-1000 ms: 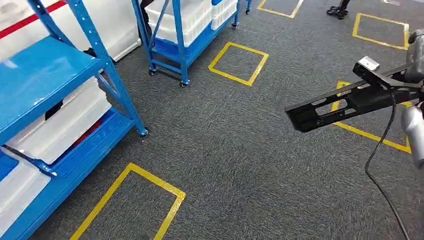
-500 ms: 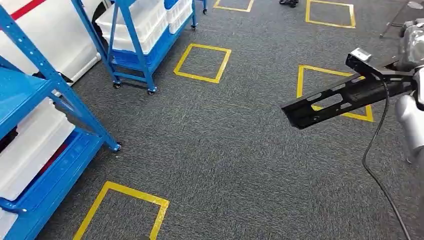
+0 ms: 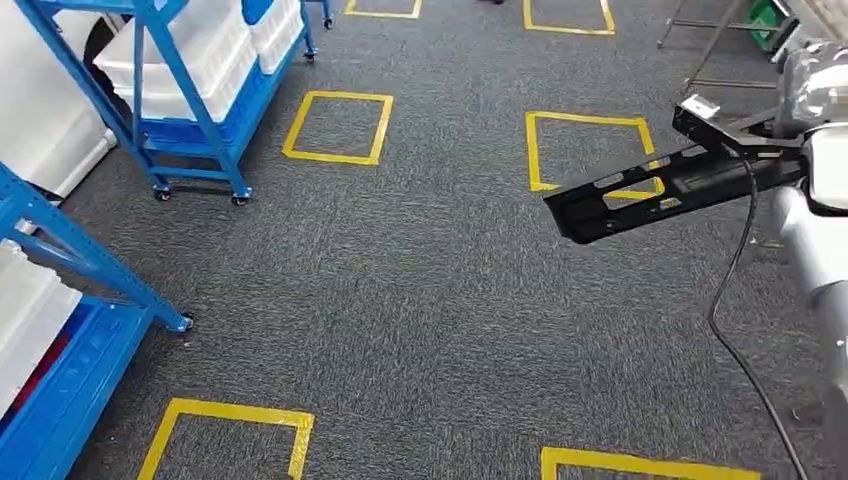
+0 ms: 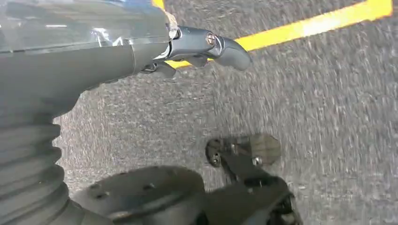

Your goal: Take the parts from the cabinet and place them on the table.

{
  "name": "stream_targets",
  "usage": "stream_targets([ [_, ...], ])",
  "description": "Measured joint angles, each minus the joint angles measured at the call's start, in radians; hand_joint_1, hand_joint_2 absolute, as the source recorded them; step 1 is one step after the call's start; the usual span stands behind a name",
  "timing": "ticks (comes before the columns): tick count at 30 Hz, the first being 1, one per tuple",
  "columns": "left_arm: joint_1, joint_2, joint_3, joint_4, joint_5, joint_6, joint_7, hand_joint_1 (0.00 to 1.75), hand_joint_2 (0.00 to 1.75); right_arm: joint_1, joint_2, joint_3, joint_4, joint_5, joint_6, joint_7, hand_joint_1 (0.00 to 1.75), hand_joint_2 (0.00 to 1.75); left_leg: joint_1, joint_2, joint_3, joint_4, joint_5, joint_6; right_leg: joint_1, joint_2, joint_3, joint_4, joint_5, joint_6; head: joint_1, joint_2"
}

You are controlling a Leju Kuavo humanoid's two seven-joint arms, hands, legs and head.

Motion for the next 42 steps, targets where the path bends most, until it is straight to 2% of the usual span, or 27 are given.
stream_targets([
  [1,0.000,-0.002,0.000,0.000,0.004,0.000,0.002,0.00,1.75,-0.006,0.004,0.002,0.000,0.000,0.001,0.004,1.75,1.75,0.001,0.013,0.001,0.006,-0.005,-0.006,0.000,-0.032,0.060,-0.106,0.041,0.001,0.000,0.000],
  [2,0.000,-0.001,0.000,0.000,0.003,0.002,0.002,0.00,1.75,-0.014,0.007,0.003,0.001,0.002,0.002,0.009,1.75,1.75,-0.005,0.024,-0.002,0.011,-0.011,-0.012,0.012,-0.090,0.088,-0.162,0.028,0.003,0.000,0.000],
  [3,-0.001,-0.002,0.000,0.000,0.003,0.003,0.003,0.00,1.75,-0.021,0.016,0.006,0.002,0.003,0.004,0.011,1.75,1.75,-0.011,0.035,-0.004,0.020,-0.017,-0.018,0.017,-0.075,0.085,-0.168,0.033,-0.015,-0.001,0.000],
  [7,-0.004,-0.002,0.000,0.000,0.003,0.004,0.006,0.00,1.75,-0.021,0.019,0.010,0.010,0.006,0.003,0.022,1.75,1.75,-0.009,0.071,0.003,0.022,-0.032,-0.039,0.016,-0.022,0.084,-0.171,0.037,-0.041,-0.001,0.000],
  [8,-0.006,-0.002,0.000,0.000,0.003,0.005,0.006,0.00,1.75,-0.024,0.022,0.011,0.010,0.008,0.003,0.023,1.75,1.75,-0.001,0.006,-0.004,0.046,-0.053,-0.046,0.014,-0.012,0.083,-0.171,0.037,-0.046,0.000,0.000],
  [9,-0.006,-0.002,0.000,0.000,0.003,0.005,0.006,0.00,1.75,-0.026,0.026,0.012,0.011,0.008,0.003,0.025,1.75,1.75,0.002,-0.034,-0.029,0.104,-0.089,-0.047,0.013,-0.003,0.083,-0.171,0.038,-0.050,-0.001,0.000],
  [12,0.003,-0.003,0.000,0.000,0.003,0.004,0.007,0.00,1.75,-0.021,0.039,0.016,0.015,0.009,0.003,0.027,1.75,1.75,0.003,-0.061,-0.141,0.340,-0.179,-0.048,0.017,0.044,0.082,-0.170,0.039,-0.057,-0.001,0.000],
  [13,0.002,-0.003,0.000,0.000,0.003,0.004,0.006,0.00,1.75,-0.018,0.039,0.017,0.018,0.009,0.002,0.027,1.75,1.75,0.003,-0.062,-0.151,0.353,-0.168,-0.045,0.019,0.061,0.083,-0.170,0.039,-0.057,0.000,0.000],
  [15,0.000,-0.003,0.000,0.000,0.003,0.003,0.007,0.00,1.75,-0.015,0.040,0.018,0.019,0.009,0.000,0.029,1.75,1.75,0.002,-0.069,-0.105,0.235,-0.082,-0.032,0.021,0.095,0.085,-0.169,0.039,-0.057,0.000,0.000],
  [16,0.000,-0.003,0.000,0.000,0.003,0.003,0.007,0.00,1.75,-0.015,0.041,0.019,0.019,0.009,-0.002,0.029,1.75,1.75,0.000,-0.091,-0.066,0.140,-0.031,-0.025,0.020,0.109,0.085,-0.169,0.039,-0.057,-0.001,0.000],
  [17,0.001,-0.002,0.000,0.000,0.003,0.002,0.007,0.00,1.75,-0.014,0.042,0.020,0.020,0.009,-0.003,0.030,1.75,1.75,0.000,-0.141,-0.036,0.058,0.002,-0.017,0.018,0.120,0.084,-0.169,0.040,-0.055,0.000,0.000],
  [18,0.002,-0.001,0.000,0.001,0.003,0.002,0.007,0.00,1.75,-0.014,0.043,0.022,0.021,0.009,-0.007,0.031,1.75,1.75,0.006,-0.167,-0.021,0.038,-0.006,-0.015,0.019,0.134,0.079,-0.168,0.042,-0.049,0.000,0.000],
  [20,0.003,-0.002,-0.001,0.001,0.002,0.001,0.006,0.00,1.75,-0.006,0.042,0.022,0.027,0.009,-0.008,0.033,1.75,1.75,-0.002,-0.145,-0.017,0.026,-0.008,-0.018,0.006,0.156,0.071,-0.170,0.049,-0.036,0.000,0.000],
  [22,0.001,-0.003,-0.002,0.001,0.001,0.000,0.007,0.00,1.75,-0.002,0.034,0.023,0.028,0.009,-0.009,0.035,1.75,1.75,-0.001,-0.117,-0.011,0.007,0.001,-0.007,0.006,0.187,0.065,-0.181,0.059,-0.019,-0.001,0.000],
  [24,-0.004,-0.004,-0.003,0.001,0.001,0.000,0.006,0.00,1.75,-0.003,0.035,0.024,0.029,0.009,-0.011,0.036,1.75,1.75,0.001,-0.087,0.001,-0.019,0.014,0.004,0.014,0.066,0.044,-0.129,0.015,-0.017,0.000,0.000],
  [25,-0.003,-0.005,-0.003,0.001,0.001,-0.001,0.006,0.00,1.75,-0.004,0.035,0.024,0.029,0.009,-0.011,0.039,1.75,1.75,-0.001,-0.074,0.002,-0.021,0.015,0.005,0.013,0.036,0.011,-0.059,-0.025,-0.013,0.000,0.000],
  [27,0.001,-0.006,-0.004,0.001,0.001,-0.003,0.008,0.00,1.75,0.005,0.035,0.026,0.032,0.009,-0.010,0.041,1.75,1.75,0.000,-0.047,0.002,-0.019,0.012,0.005,0.005,0.019,-0.056,0.086,-0.082,-0.004,0.000,0.000],
  [28,0.001,-0.006,-0.005,0.001,0.001,-0.003,0.008,0.00,1.75,0.009,0.035,0.026,0.034,0.009,-0.010,0.042,1.75,1.75,0.001,-0.033,0.002,-0.017,0.010,0.003,0.001,0.018,-0.069,0.112,-0.081,0.000,0.000,0.000],
  [29,0.001,-0.008,-0.005,0.001,0.001,-0.003,0.009,0.00,1.75,0.012,0.035,0.026,0.035,0.009,-0.009,0.042,1.75,1.75,0.004,-0.019,0.002,-0.014,0.007,0.000,-0.002,0.014,-0.057,0.089,-0.057,0.005,0.000,0.000],
  [31,0.000,-0.011,-0.005,0.001,0.001,-0.003,0.010,0.00,1.75,0.009,0.035,0.026,0.035,0.009,-0.009,0.042,1.75,1.75,0.011,0.008,0.002,0.000,-0.006,-0.009,-0.007,-0.009,0.031,-0.071,0.026,0.015,0.000,0.000],
  [32,-0.001,-0.011,-0.005,0.001,0.001,-0.003,0.010,0.00,1.75,0.008,0.035,0.026,0.035,0.009,-0.009,0.042,1.75,1.75,0.008,0.019,0.003,0.011,-0.015,-0.017,-0.007,-0.053,0.076,-0.156,0.049,0.019,0.000,0.000],
  [33,-0.002,-0.008,-0.005,0.003,0.001,-0.003,0.010,0.00,1.75,0.003,0.035,0.026,0.035,0.009,-0.009,0.041,1.75,1.75,0.000,0.027,0.000,0.017,-0.022,-0.026,0.011,-0.090,0.079,-0.162,0.031,0.009,0.000,0.000],
  [34,-0.003,-0.010,-0.005,0.003,0.001,-0.003,0.011,0.00,1.75,0.004,0.035,0.026,0.034,0.009,-0.008,0.040,1.75,1.75,-0.002,0.036,0.003,0.021,-0.027,-0.030,0.006,-0.066,0.075,-0.163,0.035,-0.006,-0.002,0.000],
  [37,-0.004,-0.010,-0.006,0.003,0.001,-0.003,0.011,0.00,1.75,0.009,0.029,0.026,0.035,0.009,-0.008,0.039,1.75,1.75,-0.001,0.074,0.012,0.019,-0.036,-0.044,0.006,-0.025,0.071,-0.161,0.035,-0.025,-0.001,0.000],
  [39,-0.007,-0.009,-0.006,0.003,0.001,-0.003,0.010,0.00,1.75,0.005,0.030,0.026,0.032,0.009,-0.009,0.038,1.75,1.75,0.010,-0.015,-0.006,0.068,-0.078,-0.054,0.002,-0.004,0.073,-0.164,0.037,-0.037,-0.002,0.000],
  [40,-0.005,-0.009,-0.006,0.003,0.001,-0.003,0.010,0.00,1.75,0.005,0.030,0.026,0.032,0.008,-0.009,0.038,1.75,1.75,0.012,-0.044,-0.038,0.139,-0.116,-0.054,0.003,0.005,0.072,-0.164,0.037,-0.042,-0.002,0.000],
  [42,0.000,-0.009,-0.006,0.003,0.003,-0.003,0.012,0.00,1.75,0.008,0.034,0.026,0.033,0.007,-0.009,0.030,1.75,1.75,0.012,-0.061,-0.120,0.311,-0.184,-0.055,0.007,0.035,0.072,-0.164,0.038,-0.048,-0.002,0.000],
])
